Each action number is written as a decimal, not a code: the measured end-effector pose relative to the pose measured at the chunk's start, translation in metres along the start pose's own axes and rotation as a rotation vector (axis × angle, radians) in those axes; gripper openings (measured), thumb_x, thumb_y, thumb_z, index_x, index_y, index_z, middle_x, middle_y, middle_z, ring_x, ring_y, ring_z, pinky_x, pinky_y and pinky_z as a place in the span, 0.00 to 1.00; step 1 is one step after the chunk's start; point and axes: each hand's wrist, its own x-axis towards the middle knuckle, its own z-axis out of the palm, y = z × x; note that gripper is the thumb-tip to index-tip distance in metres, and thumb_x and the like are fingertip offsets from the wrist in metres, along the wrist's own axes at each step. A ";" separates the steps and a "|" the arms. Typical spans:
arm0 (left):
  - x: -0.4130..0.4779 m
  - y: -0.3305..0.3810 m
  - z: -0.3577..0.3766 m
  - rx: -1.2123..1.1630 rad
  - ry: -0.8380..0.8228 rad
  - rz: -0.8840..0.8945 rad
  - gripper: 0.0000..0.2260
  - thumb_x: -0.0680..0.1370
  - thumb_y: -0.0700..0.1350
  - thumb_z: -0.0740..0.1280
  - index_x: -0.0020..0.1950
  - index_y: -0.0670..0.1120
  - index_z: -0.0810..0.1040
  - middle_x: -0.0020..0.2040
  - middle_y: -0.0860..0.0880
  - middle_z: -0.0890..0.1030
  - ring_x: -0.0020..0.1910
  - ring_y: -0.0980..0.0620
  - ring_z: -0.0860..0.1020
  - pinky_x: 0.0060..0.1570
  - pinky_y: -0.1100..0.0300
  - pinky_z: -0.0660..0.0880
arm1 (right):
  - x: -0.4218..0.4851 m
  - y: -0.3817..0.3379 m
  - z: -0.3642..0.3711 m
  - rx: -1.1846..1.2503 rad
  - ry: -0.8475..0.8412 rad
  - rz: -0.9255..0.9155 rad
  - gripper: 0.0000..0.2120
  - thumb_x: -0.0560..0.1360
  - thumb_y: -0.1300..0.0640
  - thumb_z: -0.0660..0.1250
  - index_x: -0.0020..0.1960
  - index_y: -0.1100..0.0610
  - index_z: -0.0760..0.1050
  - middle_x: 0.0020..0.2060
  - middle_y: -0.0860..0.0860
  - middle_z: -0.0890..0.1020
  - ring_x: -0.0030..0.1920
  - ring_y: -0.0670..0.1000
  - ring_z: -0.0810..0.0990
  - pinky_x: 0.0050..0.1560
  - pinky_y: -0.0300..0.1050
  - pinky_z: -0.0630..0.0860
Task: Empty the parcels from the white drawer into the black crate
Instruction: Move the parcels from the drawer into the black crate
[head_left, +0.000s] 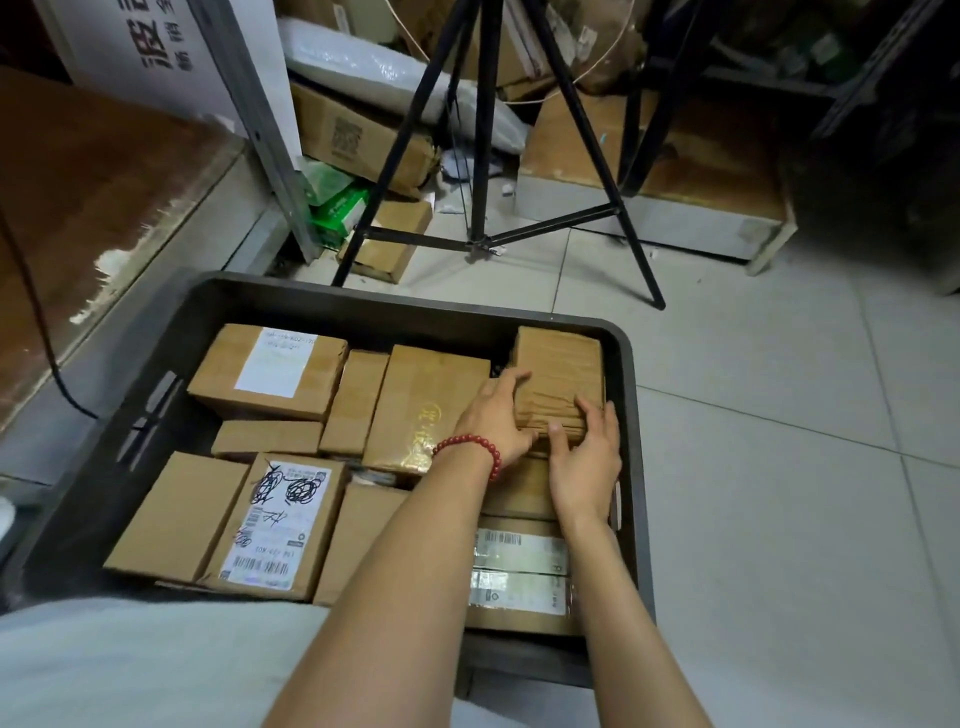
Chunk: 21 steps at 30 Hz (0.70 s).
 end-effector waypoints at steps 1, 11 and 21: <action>0.000 -0.002 -0.001 0.048 -0.003 0.017 0.31 0.75 0.43 0.69 0.75 0.55 0.59 0.72 0.49 0.65 0.68 0.47 0.70 0.64 0.53 0.70 | -0.001 0.002 0.003 -0.028 -0.001 -0.008 0.21 0.80 0.58 0.63 0.73 0.54 0.67 0.78 0.54 0.57 0.77 0.54 0.56 0.74 0.47 0.55; 0.001 -0.010 -0.004 0.264 -0.023 0.091 0.27 0.80 0.45 0.64 0.76 0.56 0.57 0.72 0.48 0.68 0.63 0.46 0.74 0.60 0.49 0.74 | -0.002 0.004 0.005 -0.035 0.018 -0.028 0.19 0.80 0.60 0.62 0.71 0.54 0.70 0.77 0.53 0.57 0.77 0.52 0.56 0.73 0.44 0.54; -0.003 -0.040 0.015 0.429 -0.174 -0.108 0.35 0.78 0.53 0.64 0.76 0.50 0.45 0.67 0.42 0.72 0.64 0.41 0.71 0.62 0.49 0.69 | 0.000 0.014 0.012 -0.286 0.026 -0.109 0.31 0.75 0.60 0.70 0.74 0.46 0.64 0.75 0.50 0.58 0.76 0.51 0.54 0.63 0.50 0.72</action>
